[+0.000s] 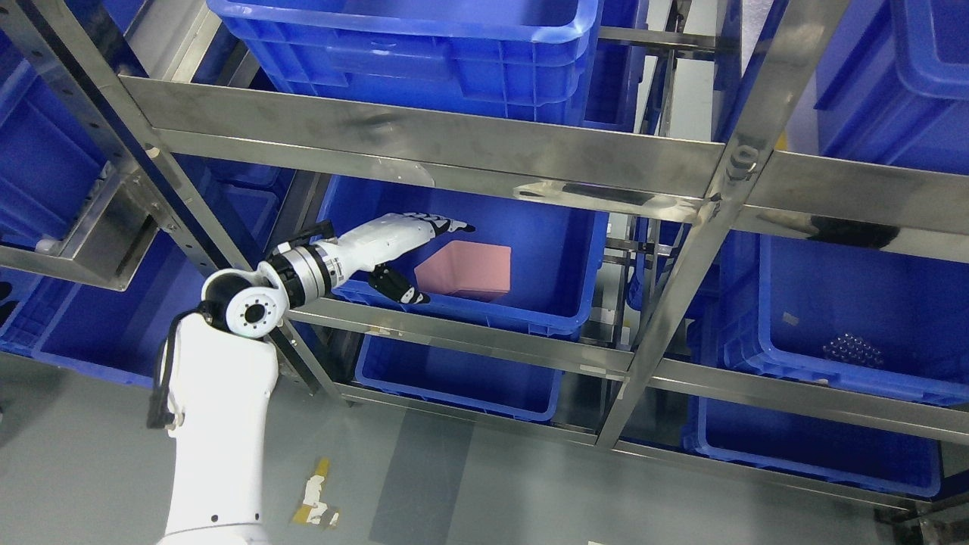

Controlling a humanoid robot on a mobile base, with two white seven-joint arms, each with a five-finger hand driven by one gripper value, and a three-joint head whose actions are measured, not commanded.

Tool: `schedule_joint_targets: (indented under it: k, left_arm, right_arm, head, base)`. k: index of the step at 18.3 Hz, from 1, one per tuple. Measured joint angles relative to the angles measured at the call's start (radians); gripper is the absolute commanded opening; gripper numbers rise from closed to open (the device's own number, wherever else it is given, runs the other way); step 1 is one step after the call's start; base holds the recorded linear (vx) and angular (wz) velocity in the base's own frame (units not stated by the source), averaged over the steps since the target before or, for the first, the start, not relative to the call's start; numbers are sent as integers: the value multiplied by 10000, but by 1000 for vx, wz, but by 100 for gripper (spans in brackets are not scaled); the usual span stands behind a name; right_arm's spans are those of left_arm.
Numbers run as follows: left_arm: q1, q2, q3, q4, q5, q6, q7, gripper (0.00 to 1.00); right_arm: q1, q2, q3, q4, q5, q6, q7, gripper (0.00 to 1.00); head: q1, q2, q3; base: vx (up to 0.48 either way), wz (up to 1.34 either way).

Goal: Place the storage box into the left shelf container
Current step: 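Release the pink box and withdraw the left hand downward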

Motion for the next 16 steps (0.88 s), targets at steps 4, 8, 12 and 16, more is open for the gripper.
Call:
schedule_joint_targets:
  k: [4, 8, 12, 16]
  left_arm:
    - [1015, 0, -36, -58, 1807, 774, 1680, 100]
    - [2213, 1, -174, -306, 3985, 1407, 4336, 100]
    - [3511, 0, -504, -874, 6356, 2094, 6940, 100]
    - [4307, 0, -704, -1800, 7832, 3399, 7511, 100]
  right_arm:
    - [0, 0, 0, 0, 0, 0, 0, 100]
    - [0, 0, 0, 0, 0, 0, 0, 100]
    - [0, 0, 0, 0, 0, 0, 0, 100]
    - [0, 0, 0, 0, 0, 0, 0, 100]
  head:
    - [0, 0, 0]
    - [0, 0, 0]
    - [0, 0, 0]
    - [0, -1, 0]
  base:
    - [0, 0]
    - [0, 0]
    - [0, 0]
    - [0, 0]
